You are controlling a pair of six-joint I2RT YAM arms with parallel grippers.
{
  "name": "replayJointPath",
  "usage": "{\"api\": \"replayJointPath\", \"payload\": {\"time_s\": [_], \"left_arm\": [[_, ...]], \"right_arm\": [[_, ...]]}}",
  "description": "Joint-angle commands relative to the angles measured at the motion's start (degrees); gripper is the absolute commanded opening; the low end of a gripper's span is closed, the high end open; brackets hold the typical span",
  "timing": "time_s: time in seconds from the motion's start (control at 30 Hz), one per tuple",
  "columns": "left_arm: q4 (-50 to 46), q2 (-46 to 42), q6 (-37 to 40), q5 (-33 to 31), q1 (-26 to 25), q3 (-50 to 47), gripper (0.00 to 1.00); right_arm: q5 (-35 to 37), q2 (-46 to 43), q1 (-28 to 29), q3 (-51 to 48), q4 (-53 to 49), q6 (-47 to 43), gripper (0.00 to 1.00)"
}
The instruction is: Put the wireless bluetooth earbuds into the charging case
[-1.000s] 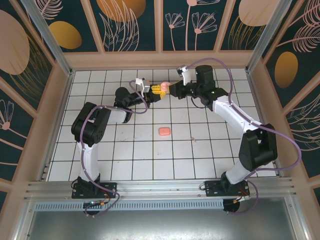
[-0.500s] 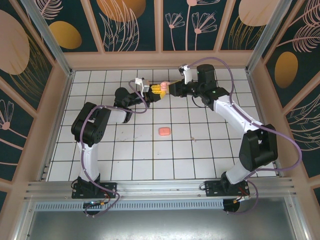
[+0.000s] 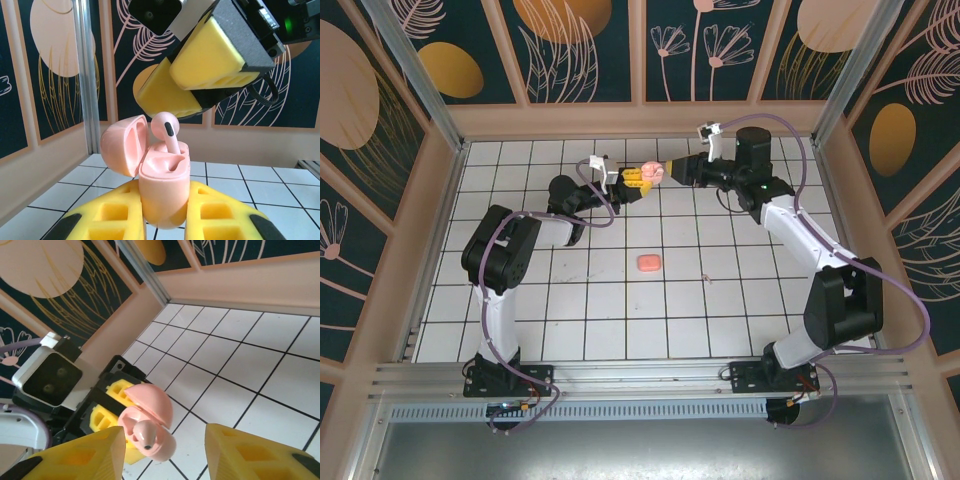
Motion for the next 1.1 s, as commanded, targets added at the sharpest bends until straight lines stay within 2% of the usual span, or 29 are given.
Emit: {"api": "replayJointPath", "payload": {"time_s": [0.0,0.3,0.5,0.67,0.83,0.97,1.07], "left_arm": [[3.08,-2.07,-1.07,1.12,0.06,0.71,0.15],[3.08,-2.21,-1.48,1.2,0.07,0.89,0.15],[3.24,-2.33,-1.61,1.29,0.07,0.8,0.15],[3.07,-2.34,-1.5,1.2,0.09,0.8,0.15],[2.89,-2.18,-1.44,1.2,0.08,0.96,0.15],[2.74,-2.21,-1.45,1.2,0.09,1.15,0.15],[2.44,-2.29,-1.36,1.12,0.02,1.07,0.15]], "right_arm": [[-3.05,0.58,0.36,0.68,2.15,1.42,0.46],[-1.89,3.45,1.74,2.69,-2.44,-0.59,0.45],[-0.88,4.89,1.73,3.23,-2.92,-0.72,0.38],[-3.66,5.81,1.65,3.98,-4.22,-2.0,0.38],[-7.58,3.28,0.79,2.58,-0.77,-0.67,0.46],[-7.98,2.42,0.35,2.29,0.22,0.59,0.46],[-7.78,2.16,-0.09,2.1,1.53,2.01,0.41]]}}
